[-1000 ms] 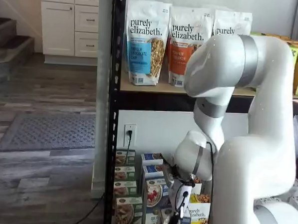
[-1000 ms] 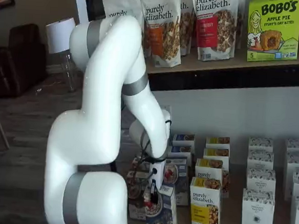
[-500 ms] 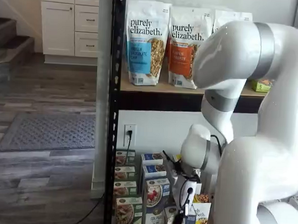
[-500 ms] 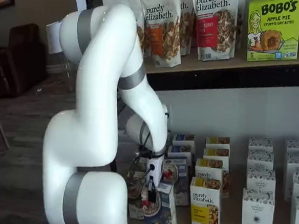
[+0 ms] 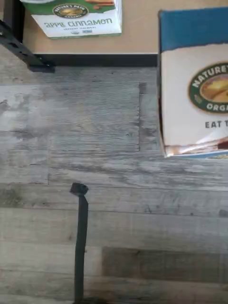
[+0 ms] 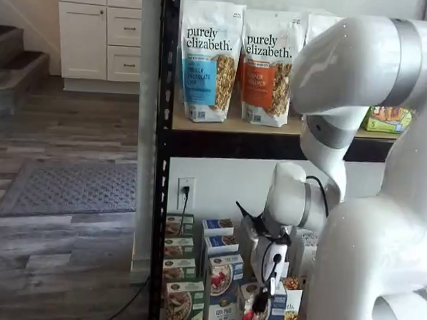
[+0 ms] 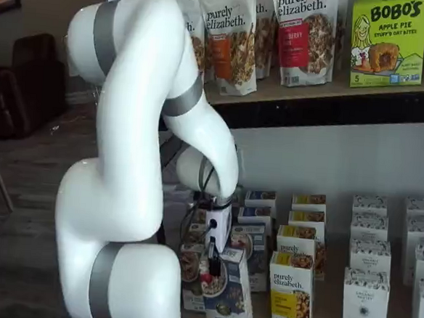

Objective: Pick up the blue and white box that is on the bottom shelf, the second box from the left

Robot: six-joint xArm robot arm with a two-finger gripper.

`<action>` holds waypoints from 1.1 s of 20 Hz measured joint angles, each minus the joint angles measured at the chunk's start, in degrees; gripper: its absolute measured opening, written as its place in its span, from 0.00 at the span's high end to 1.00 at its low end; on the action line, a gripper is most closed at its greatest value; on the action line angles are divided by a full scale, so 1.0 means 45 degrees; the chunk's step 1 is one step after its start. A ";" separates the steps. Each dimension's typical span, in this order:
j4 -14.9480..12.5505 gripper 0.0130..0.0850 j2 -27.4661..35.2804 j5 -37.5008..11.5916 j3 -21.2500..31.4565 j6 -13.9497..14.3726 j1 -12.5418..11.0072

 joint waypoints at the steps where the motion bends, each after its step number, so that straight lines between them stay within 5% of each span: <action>1: -0.0092 0.50 -0.0193 0.0157 0.0037 0.0102 -0.0001; 11: -0.1167 0.50 -0.1747 0.1585 0.0277 0.1278 0.0068; 22: -0.1784 0.50 -0.2858 0.3117 0.0261 0.1858 0.0009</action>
